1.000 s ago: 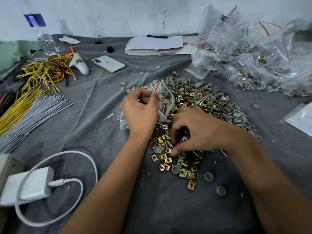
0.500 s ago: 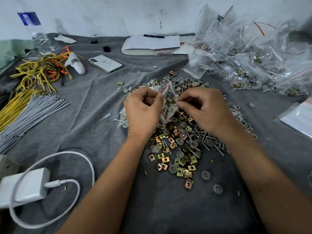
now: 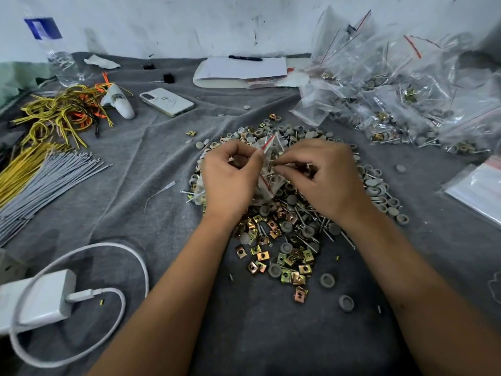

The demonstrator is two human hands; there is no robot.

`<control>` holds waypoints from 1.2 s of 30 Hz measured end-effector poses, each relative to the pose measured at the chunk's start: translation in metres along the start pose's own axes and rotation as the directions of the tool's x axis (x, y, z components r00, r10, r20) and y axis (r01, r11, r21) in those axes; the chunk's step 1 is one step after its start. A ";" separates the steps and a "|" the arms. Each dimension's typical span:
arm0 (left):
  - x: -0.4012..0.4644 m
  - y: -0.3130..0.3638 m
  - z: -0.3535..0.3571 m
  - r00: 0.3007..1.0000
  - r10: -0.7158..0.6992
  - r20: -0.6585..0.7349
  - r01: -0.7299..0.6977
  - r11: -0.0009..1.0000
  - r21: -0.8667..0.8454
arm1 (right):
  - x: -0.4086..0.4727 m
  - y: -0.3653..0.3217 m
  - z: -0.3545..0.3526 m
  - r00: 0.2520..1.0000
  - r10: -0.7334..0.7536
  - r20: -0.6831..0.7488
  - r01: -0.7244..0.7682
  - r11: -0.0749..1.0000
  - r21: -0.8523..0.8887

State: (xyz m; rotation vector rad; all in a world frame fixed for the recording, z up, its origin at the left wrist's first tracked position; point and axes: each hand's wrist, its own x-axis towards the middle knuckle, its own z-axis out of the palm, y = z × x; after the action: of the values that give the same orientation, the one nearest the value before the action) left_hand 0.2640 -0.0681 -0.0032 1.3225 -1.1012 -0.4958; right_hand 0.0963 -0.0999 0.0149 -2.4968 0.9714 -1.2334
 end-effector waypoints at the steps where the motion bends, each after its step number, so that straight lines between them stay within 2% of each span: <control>1: 0.000 0.000 0.000 1.000 0.001 -0.025 -0.001 1.000 0.012 | 0.000 0.001 -0.003 1.000 0.019 -0.023 -0.018 1.000 0.016; 3: 0.001 0.000 -0.001 0.997 -0.003 -0.076 0.005 1.000 0.024 | 0.001 0.005 -0.013 0.998 0.057 -0.005 -0.056 0.997 0.060; 5: 0.001 0.000 -0.001 0.993 0.007 -0.115 -0.003 0.999 0.036 | 0.000 0.009 -0.022 0.984 0.063 0.168 -0.079 0.993 0.086; 7: 0.001 0.000 -0.002 0.989 0.020 -0.144 -0.013 0.999 0.050 | -0.001 0.008 -0.025 0.904 0.064 0.423 -0.103 0.992 0.070; 9: 0.002 0.000 -0.002 0.987 0.014 -0.163 -0.007 0.999 0.048 | -0.001 0.006 -0.023 0.779 0.082 0.622 -0.132 0.991 0.034; 10: 0.003 0.000 -0.002 0.986 0.010 -0.168 -0.002 0.999 0.047 | -0.001 0.005 -0.021 0.732 0.091 0.676 -0.127 0.992 0.005; 12: 0.003 -0.001 -0.002 0.986 0.005 -0.168 0.003 0.999 0.053 | 0.000 0.005 -0.018 0.692 0.103 0.714 -0.093 0.994 -0.053; 15: 0.003 0.000 -0.003 0.988 0.010 -0.152 0.000 0.998 0.063 | 0.000 0.003 -0.016 0.716 0.123 0.687 -0.066 0.992 -0.109; 17: 0.003 -0.001 -0.002 0.991 0.014 -0.132 -0.005 0.998 0.070 | 0.000 0.002 -0.016 0.795 0.108 0.597 -0.104 0.994 -0.042; 20: 0.002 -0.001 -0.002 0.996 0.036 -0.086 -0.029 0.997 0.072 | 0.001 0.003 -0.015 0.926 0.124 0.358 -0.197 0.964 0.176; 22: 0.000 -0.001 -0.001 0.998 0.055 -0.034 -0.052 0.995 0.085 | 0.002 0.003 -0.011 0.970 0.184 0.160 -0.224 0.932 0.285; 23: -0.001 -0.001 0.000 0.998 0.058 -0.002 -0.058 0.995 0.083 | 0.001 0.002 -0.009 0.980 0.186 0.076 -0.200 0.933 0.299; 25: -0.002 0.000 0.001 0.997 0.061 0.057 -0.064 0.996 0.063 | 0.000 0.000 -0.003 0.995 0.095 -0.019 -0.089 0.975 0.205; 28: -0.002 -0.001 0.002 0.995 0.066 0.078 -0.070 0.996 0.057 | -0.001 -0.001 0.002 0.998 0.027 -0.062 -0.018 0.991 0.136; 32: 0.001 -0.003 0.000 0.999 0.047 0.005 -0.047 0.997 0.057 | -0.001 0.002 -0.006 0.990 0.107 -0.096 -0.087 0.977 0.194; 34: 0.002 -0.004 -0.001 0.999 0.036 -0.028 -0.034 0.998 0.055 | -0.001 0.004 -0.012 0.992 0.126 -0.030 -0.114 0.958 0.262; 36: 0.002 -0.005 0.000 0.999 0.032 -0.033 -0.030 0.998 0.052 | 0.000 0.003 -0.020 0.989 0.099 0.114 -0.131 0.938 0.321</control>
State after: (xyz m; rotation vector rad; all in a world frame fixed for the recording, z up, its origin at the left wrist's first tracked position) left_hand 0.2662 -0.0707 -0.0071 1.3520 -1.1113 -0.4234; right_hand 0.0795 -0.1002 0.0260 -2.1871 0.8001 -1.1227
